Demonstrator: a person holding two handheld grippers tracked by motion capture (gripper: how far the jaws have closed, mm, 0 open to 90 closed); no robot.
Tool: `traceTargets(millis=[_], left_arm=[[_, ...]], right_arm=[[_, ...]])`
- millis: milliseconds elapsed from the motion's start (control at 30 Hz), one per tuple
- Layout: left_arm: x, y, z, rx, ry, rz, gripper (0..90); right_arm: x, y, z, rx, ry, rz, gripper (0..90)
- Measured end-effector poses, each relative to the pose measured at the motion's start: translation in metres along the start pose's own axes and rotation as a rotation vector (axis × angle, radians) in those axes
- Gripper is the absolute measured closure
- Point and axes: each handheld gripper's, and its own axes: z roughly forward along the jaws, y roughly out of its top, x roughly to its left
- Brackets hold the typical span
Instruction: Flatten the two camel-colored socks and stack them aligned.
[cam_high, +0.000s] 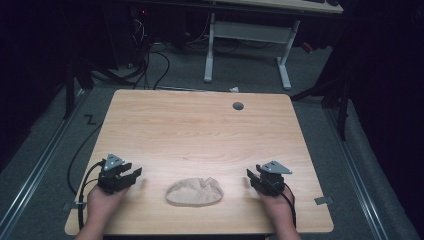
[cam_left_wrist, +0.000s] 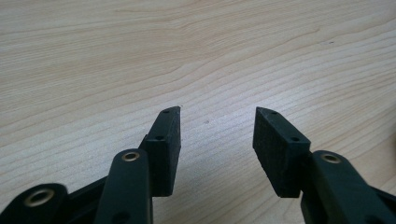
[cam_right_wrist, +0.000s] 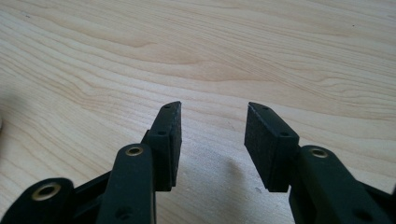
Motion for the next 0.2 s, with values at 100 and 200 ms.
traceTargets(millis=[100,200], left_arm=[[-0.0062,-0.0002,-0.0002,0.003,-0.004,0.032,52.0],[-0.0103,-0.0015,-0.0004,0.016,-0.006,0.056,51.9]], right_arm=[[0.0016,0.0005,0.0025,0.006,0.002,-0.007,56.5],[0.0055,0.0024,0.0047,0.009,0.008,-0.017,56.4]])
